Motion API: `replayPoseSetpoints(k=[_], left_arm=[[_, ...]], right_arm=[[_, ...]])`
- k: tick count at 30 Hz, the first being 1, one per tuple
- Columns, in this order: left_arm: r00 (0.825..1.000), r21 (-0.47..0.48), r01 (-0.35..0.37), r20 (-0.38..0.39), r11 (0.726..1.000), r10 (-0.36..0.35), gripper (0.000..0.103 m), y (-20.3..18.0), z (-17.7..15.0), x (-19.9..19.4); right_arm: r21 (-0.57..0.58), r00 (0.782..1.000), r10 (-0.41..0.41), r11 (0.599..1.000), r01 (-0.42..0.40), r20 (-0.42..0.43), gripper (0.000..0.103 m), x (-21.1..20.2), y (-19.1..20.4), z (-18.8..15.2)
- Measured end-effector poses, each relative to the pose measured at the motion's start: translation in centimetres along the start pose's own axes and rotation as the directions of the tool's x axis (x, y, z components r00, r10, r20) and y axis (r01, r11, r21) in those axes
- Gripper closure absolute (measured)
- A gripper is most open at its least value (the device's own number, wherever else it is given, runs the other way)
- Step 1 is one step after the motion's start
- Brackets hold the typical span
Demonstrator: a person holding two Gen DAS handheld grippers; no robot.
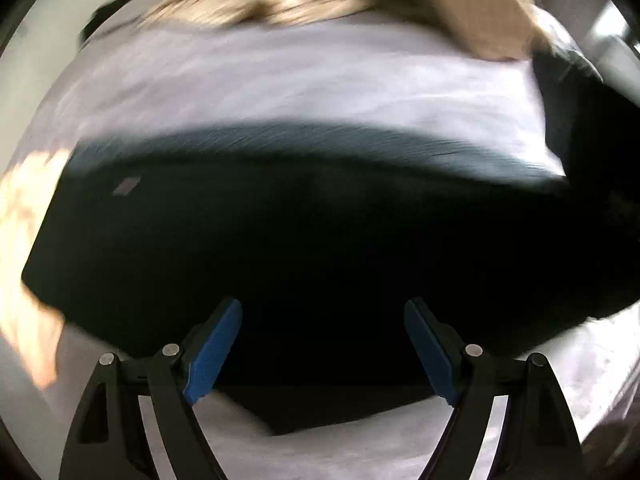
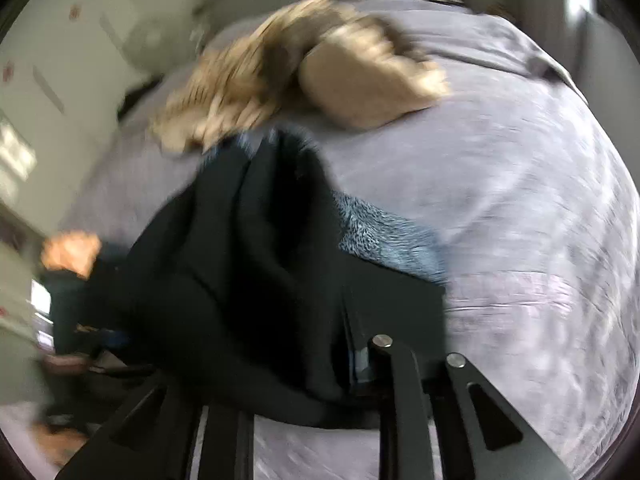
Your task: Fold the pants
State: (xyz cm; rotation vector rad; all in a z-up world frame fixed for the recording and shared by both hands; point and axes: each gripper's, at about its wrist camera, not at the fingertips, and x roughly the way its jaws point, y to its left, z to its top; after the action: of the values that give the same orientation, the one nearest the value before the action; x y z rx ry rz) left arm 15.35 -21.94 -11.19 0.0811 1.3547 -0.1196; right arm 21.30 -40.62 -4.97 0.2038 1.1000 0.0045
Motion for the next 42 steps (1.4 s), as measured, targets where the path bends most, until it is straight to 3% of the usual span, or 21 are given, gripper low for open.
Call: replayPoseSetpoints(k=[3,4,5,6,9,12,14,16,18,20,22,24,25,28,29,34,36,37,38,40,42], left_arm=[[0.999,-0.066,-0.048,-0.026,0.997,0.046,0.019,4.3,-1.5,0.8],[0.999,-0.079,-0.046,-0.030,0.996,0.044,0.019,5.3,-1.8,0.9],[0.999,-0.092,-0.038,-0.031,0.995,0.036,0.019,6.1,-1.9,0.8],[0.999,-0.097,-0.035,-0.030,0.995,0.032,0.019,6.5,-2.0,0.7],[0.999,-0.098,-0.037,-0.019,0.995,0.035,0.019,7.7,-1.9,0.4],[1.000,-0.103,0.017,0.005,0.995,-0.017,0.019,8.7,-0.5,-0.1],[0.997,-0.085,0.075,0.030,0.994,-0.073,0.019,8.4,0.5,-0.7],[0.987,-0.058,0.158,0.034,0.986,-0.156,0.019,6.9,1.2,-1.4],[0.969,-0.033,0.247,0.023,0.968,-0.246,0.019,5.0,2.4,-1.6],[0.948,-0.006,0.318,0.000,0.948,-0.318,0.019,3.0,2.8,-1.6],[0.926,0.015,0.376,-0.050,0.926,-0.375,0.019,0.2,3.2,-1.2],[0.918,0.037,0.391,-0.083,0.920,-0.387,0.019,-1.8,3.5,-0.5],[0.921,0.052,0.384,-0.089,0.922,-0.379,0.019,-2.9,3.1,-0.7],[0.927,0.073,0.362,-0.129,0.929,-0.351,0.021,-4.8,2.9,0.4],[0.927,0.071,0.360,-0.136,0.930,-0.348,0.029,-4.8,3.2,0.9],[0.927,0.081,0.360,-0.146,0.929,-0.346,0.035,-5.2,2.9,1.2],[0.925,0.091,0.364,-0.153,0.927,-0.348,0.048,-5.7,3.1,1.1],[0.927,0.096,0.357,-0.153,0.929,-0.341,0.048,-5.7,3.1,1.2],[0.930,0.101,0.350,-0.155,0.931,-0.333,0.054,-5.9,3.0,1.5],[0.937,0.111,0.330,-0.162,0.937,-0.311,0.058,-5.9,2.9,1.3],[0.940,0.113,0.329,-0.134,0.937,-0.314,0.058,-5.3,2.6,0.2]], right_arm=[[-0.157,0.990,-0.116,0.982,0.103,-0.080,0.070,5.3,6.3,-2.3],[-0.219,0.977,-0.192,0.961,0.168,-0.093,0.059,6.8,8.3,-3.4],[-0.275,0.964,-0.251,0.936,0.218,-0.092,0.042,7.9,10.1,-4.1],[-0.321,0.955,-0.281,0.916,0.240,-0.090,0.035,8.6,11.6,-4.7],[-0.370,0.972,-0.224,0.911,0.185,-0.066,0.031,6.6,14.7,-5.5],[-0.346,0.997,-0.014,0.938,-0.014,-0.078,0.030,2.7,15.1,-4.8],[-0.230,0.989,0.120,0.963,-0.138,-0.090,0.030,0.4,12.4,-4.3],[0.043,0.955,0.281,0.960,-0.278,-0.098,0.030,-0.5,6.4,-4.0],[0.313,0.912,0.398,0.882,-0.351,-0.099,0.030,0.1,0.4,-4.8],[0.523,0.881,0.468,0.769,-0.368,-0.069,0.030,0.9,-4.5,-6.3],[0.626,0.863,0.505,0.685,-0.373,-0.038,0.031,1.5,-7.8,-7.9],[0.675,0.843,0.538,0.617,-0.406,0.015,0.032,1.9,-8.9,-9.0],[0.699,0.835,0.549,0.583,-0.414,0.037,0.032,2.3,-9.3,-9.6],[0.735,0.834,0.551,0.549,-0.398,0.040,0.036,3.2,-9.4,-10.2],[0.741,0.832,0.553,0.543,-0.395,0.038,0.038,3.7,-9.4,-9.9],[0.736,0.833,0.552,0.544,-0.403,0.048,0.042,3.3,-9.7,-10.4],[0.751,0.829,0.555,0.519,-0.409,0.068,0.052,4.9,-10.1,-9.6],[0.754,0.828,0.557,0.516,-0.406,0.064,0.075,5.6,-10.2,-9.4],[0.757,0.834,0.551,0.528,-0.384,0.039,0.098,6.4,-10.1,-9.1],[0.766,0.835,0.551,0.538,-0.352,-0.003,0.098,7.0,-10.0,-8.8],[0.733,0.826,0.564,0.563,-0.382,-0.003,0.098,5.8,-9.3,-8.2]])
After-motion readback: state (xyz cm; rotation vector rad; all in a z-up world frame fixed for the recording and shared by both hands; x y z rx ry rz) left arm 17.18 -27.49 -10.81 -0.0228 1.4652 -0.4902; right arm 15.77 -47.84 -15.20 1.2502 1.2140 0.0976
